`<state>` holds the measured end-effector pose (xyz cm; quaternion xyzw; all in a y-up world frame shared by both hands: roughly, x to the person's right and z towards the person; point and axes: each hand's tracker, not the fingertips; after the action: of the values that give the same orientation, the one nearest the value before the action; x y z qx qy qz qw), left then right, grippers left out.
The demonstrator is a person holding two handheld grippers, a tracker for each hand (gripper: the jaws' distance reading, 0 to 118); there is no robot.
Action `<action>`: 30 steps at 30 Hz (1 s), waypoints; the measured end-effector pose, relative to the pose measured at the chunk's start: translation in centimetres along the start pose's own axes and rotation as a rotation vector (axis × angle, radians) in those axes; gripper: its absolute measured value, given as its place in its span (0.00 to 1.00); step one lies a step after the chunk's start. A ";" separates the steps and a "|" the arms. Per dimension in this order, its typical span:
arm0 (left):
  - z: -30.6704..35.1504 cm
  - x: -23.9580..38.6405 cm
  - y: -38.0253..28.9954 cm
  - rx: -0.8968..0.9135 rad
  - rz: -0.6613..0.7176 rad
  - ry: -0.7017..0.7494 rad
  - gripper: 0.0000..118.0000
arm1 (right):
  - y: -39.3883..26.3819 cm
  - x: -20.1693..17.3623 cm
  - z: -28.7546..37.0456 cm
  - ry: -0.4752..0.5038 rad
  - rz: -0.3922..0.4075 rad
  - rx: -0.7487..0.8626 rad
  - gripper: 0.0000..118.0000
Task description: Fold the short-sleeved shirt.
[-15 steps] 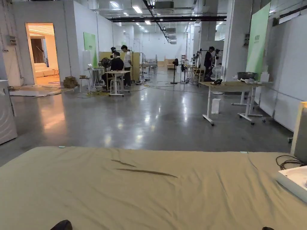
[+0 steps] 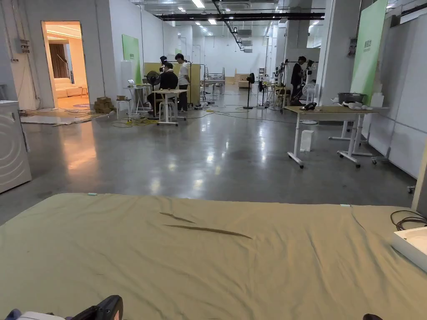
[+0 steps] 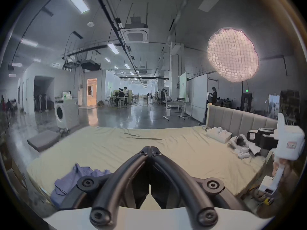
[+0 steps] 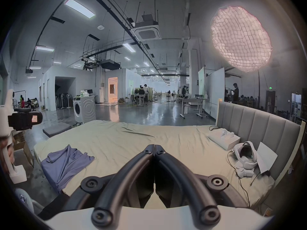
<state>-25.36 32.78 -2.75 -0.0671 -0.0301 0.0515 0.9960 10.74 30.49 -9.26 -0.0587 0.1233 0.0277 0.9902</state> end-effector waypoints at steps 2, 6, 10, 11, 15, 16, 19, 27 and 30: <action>0.1 -0.9 -0.6 -0.023 0.068 -0.003 0.01 | 0.0 0.1 0.1 0.002 -0.007 -0.004 0.00; 0.9 -3.0 -1.7 -0.100 0.056 0.111 0.01 | -0.8 0.6 0.4 0.041 -0.061 -0.005 0.00; 2.3 -5.0 -1.7 -0.100 0.072 0.213 0.13 | -1.8 1.1 0.5 0.059 -0.046 -0.019 0.00; 2.4 -5.6 -1.4 -0.125 0.038 0.272 0.16 | -2.1 1.3 0.5 0.063 -0.042 -0.022 0.00; 2.0 -7.9 -0.9 -0.204 -0.012 0.308 0.52 | -3.3 2.2 0.4 0.088 -0.075 -0.057 0.00; 0.9 -9.1 -1.0 -0.268 0.004 0.336 0.58 | -3.6 2.4 0.2 0.098 -0.091 -0.074 0.00; -2.3 -12.5 -2.3 -0.364 0.025 0.395 0.62 | -4.5 2.8 -0.7 0.122 -0.126 -0.116 0.00; -12.6 -21.3 -10.1 -0.652 0.132 0.380 0.90 | -5.9 1.3 -3.2 0.142 -0.103 -0.223 0.00; -17.3 -25.0 -13.5 -0.761 0.160 0.375 0.90 | -6.9 0.6 -4.9 0.158 -0.150 -0.310 0.00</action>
<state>-47.71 14.54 -19.37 -0.4402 0.1398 0.1005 0.8813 10.61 23.07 -13.42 -0.2217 0.1900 -0.0323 0.9559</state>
